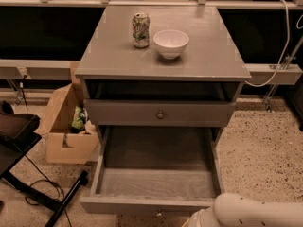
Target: Close middle drawer
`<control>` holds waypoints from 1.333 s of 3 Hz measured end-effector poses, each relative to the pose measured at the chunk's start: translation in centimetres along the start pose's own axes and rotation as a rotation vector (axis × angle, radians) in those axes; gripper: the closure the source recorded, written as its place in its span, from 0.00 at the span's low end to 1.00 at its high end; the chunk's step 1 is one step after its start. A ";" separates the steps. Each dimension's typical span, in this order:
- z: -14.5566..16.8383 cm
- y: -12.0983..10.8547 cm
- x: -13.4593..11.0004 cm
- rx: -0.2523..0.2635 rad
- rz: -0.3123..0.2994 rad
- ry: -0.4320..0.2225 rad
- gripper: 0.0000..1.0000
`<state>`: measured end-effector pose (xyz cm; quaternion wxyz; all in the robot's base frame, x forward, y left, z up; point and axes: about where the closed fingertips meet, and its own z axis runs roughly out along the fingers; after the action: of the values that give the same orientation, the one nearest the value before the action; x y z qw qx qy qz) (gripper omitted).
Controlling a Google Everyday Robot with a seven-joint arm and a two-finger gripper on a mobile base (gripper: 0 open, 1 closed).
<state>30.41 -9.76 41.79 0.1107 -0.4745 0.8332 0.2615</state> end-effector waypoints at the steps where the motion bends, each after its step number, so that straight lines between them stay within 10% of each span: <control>1: 5.0 -0.7 1.2 -0.056 0.060 -0.080 1.00; 4: 15.4 -2.0 1.2 -0.283 0.082 -0.248 1.00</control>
Offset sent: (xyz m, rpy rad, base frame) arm -0.0181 0.0561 -0.1454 0.3021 0.1545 -0.1144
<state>30.49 -3.19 27.70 0.1339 -0.4150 0.7868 0.4369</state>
